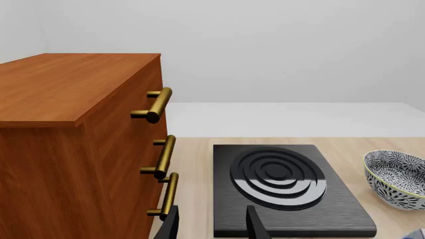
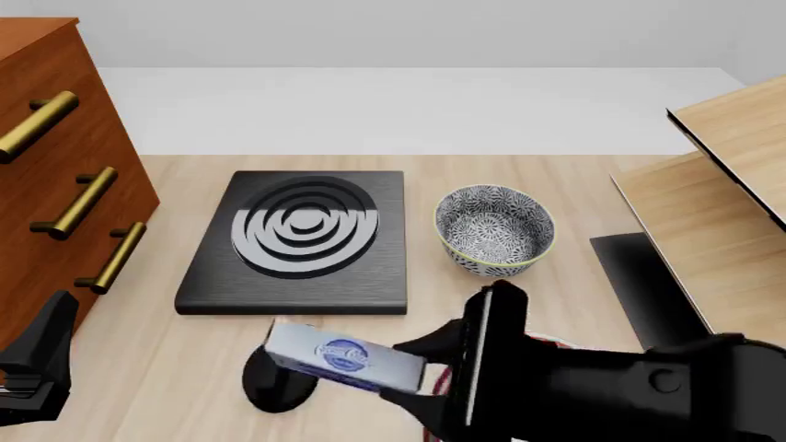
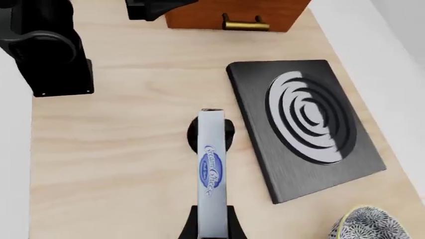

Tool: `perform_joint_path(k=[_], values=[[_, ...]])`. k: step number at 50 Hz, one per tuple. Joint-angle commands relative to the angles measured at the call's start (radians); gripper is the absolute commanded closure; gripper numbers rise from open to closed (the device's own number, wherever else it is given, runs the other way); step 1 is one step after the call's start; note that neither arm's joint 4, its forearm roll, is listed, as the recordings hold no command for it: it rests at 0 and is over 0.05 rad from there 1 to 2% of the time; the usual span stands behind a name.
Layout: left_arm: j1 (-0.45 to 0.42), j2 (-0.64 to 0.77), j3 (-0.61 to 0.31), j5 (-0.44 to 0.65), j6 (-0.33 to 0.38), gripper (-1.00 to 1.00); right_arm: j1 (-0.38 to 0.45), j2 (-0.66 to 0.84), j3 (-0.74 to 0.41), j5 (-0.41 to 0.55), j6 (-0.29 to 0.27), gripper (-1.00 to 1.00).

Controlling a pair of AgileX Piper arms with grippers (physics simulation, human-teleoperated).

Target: Pick up the cream cheese and put it in the bowl.

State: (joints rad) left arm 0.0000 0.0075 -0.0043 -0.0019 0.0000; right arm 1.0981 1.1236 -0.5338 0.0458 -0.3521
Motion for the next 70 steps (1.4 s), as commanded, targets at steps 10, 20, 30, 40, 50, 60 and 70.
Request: perform_joint_path(k=[10, 20, 30, 40, 50, 60, 70], values=[[0.000, 0.000, 0.000, 0.000, 0.000, -1.00, -0.228, -0.246, -0.105, 0.336, -0.023, 1.00], [0.000, 0.000, 0.000, 0.000, 0.000, -1.00, -0.367, -0.259, -0.203, 0.508, -0.065, 1.00], [0.000, 0.000, 0.000, 0.000, 0.000, -1.00, -0.450, -0.217, -0.268, 0.593, -0.065, 1.00], [0.000, 0.000, 0.000, 0.000, 0.000, -1.00, -0.517, -0.156, -0.358, 0.674, -0.079, 1.00], [0.000, 0.000, 0.000, 0.000, 0.000, -1.00, -0.605, -0.074, -0.430, 0.742, -0.125, 1.00], [0.000, 0.000, 0.000, 0.000, 0.000, -1.00, -0.668, -0.029, -0.498, 0.790, -0.116, 1.00], [0.000, 0.000, 0.000, 0.000, 0.000, -1.00, -0.710, 0.020, -0.531, 0.797, -0.085, 1.00]])
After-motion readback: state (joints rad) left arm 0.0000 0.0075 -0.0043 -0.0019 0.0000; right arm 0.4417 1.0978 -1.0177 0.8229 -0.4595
